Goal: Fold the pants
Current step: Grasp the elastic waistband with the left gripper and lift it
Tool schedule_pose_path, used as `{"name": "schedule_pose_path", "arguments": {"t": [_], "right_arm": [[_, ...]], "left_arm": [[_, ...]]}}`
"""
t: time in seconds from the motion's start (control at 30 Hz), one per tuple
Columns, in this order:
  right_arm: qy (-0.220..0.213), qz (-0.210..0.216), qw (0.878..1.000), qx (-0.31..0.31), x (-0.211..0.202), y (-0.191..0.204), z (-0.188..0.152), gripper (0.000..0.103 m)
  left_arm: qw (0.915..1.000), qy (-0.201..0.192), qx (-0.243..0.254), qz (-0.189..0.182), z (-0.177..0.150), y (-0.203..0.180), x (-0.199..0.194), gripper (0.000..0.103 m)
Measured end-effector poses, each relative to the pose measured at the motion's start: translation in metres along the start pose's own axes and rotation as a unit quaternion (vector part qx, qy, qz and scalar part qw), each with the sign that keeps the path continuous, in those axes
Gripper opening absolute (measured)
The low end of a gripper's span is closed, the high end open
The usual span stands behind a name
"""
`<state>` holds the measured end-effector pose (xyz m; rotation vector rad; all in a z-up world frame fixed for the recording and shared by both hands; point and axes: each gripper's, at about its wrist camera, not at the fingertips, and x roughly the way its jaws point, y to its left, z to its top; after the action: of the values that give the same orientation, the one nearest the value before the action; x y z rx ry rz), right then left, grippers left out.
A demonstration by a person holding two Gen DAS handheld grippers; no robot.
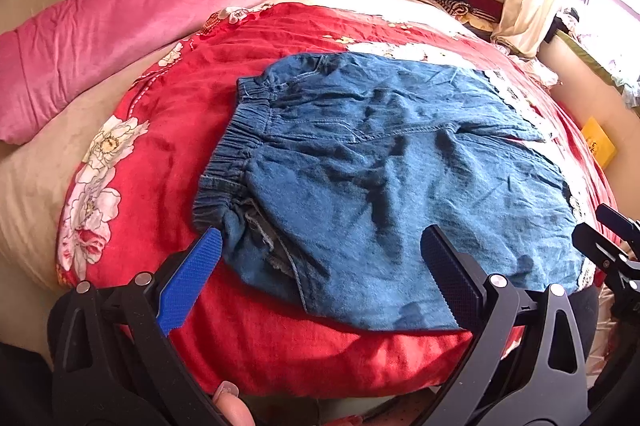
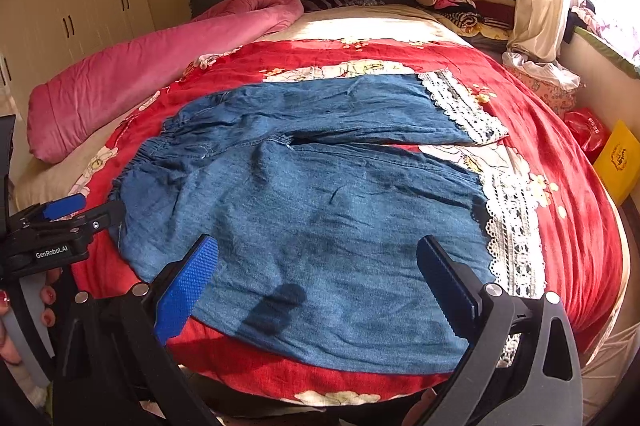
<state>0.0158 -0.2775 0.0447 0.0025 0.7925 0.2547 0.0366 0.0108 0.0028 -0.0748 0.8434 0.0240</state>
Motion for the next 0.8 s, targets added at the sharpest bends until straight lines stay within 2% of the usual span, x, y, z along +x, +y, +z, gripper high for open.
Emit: {"name": "schedule_pose_path", "arguments": {"t": [0.27,0.5,0.6,0.77,0.8], "right_arm": [[0.031,0.058,0.998,-0.013,0.043,-0.005,0.061,0.099],[0.041,0.075,0.995,-0.058,0.085,0.006,0.117,0.099],[0.045,0.087,0.992,-0.085,0.107,0.014,0.141,0.099],[0.080,0.099,0.985,-0.114,0.159,0.023,0.171,0.099],[0.085,0.088,0.985,-0.125,0.169,0.025,0.175,0.099]], "left_arm": [[0.9997,0.007,-0.007,0.023,0.059,0.041,0.044,0.094],[0.9985,0.040,0.011,0.035,0.113,0.067,0.108,0.094],[0.9984,0.054,0.008,0.015,0.129,0.074,0.133,0.094],[0.9973,0.058,0.046,0.001,0.144,0.072,0.165,0.093],[0.9967,0.062,0.052,0.002,0.146,0.072,0.172,0.087]]}}
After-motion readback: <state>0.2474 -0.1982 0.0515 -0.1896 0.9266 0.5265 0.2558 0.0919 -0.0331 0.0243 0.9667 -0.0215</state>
